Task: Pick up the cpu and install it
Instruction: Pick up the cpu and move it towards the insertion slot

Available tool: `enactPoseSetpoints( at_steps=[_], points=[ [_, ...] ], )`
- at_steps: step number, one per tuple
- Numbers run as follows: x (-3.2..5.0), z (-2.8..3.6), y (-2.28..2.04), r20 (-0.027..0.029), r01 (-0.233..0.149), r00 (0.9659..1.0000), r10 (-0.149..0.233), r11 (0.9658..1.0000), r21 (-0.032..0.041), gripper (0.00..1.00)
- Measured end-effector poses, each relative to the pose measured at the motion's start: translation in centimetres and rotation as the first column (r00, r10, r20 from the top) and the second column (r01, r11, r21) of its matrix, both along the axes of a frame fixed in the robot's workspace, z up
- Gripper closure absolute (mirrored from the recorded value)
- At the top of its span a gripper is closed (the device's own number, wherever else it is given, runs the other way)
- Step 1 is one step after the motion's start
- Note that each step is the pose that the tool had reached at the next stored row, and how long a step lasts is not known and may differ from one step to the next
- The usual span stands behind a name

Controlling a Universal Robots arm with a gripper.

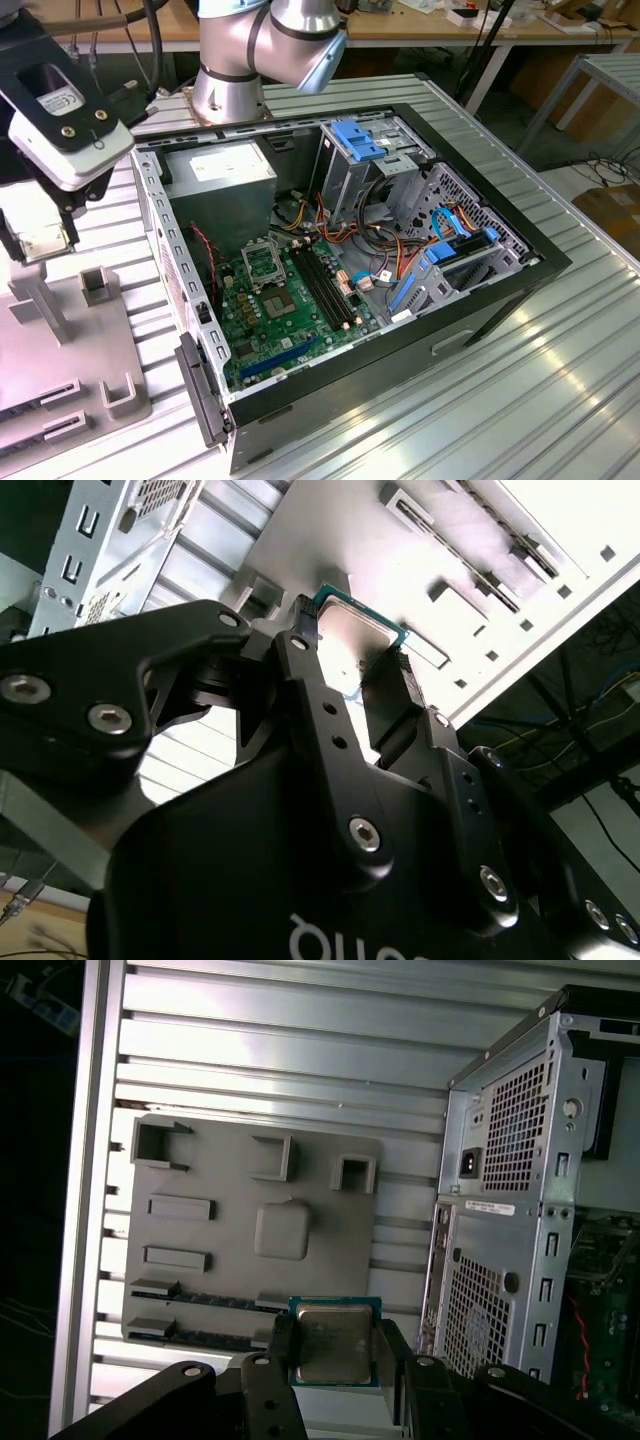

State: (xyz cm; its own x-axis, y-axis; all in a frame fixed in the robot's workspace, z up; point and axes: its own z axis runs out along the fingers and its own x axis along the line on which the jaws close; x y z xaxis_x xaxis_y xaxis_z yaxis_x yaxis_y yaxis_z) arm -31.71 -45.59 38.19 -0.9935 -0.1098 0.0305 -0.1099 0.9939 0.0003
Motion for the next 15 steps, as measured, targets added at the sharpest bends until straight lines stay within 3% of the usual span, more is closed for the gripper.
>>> enactPoseSetpoints(
  at_steps=[6,15],
  points=[
    [1.23,0.01,0.00,-0.0003,0.000,1.0000,0.000,1.0000,0.0001,0.56],
    [2.12,0.33,0.00,-0.0003,0.000,1.0000,0.000,1.0000,0.0001,0.56]
  ],
)
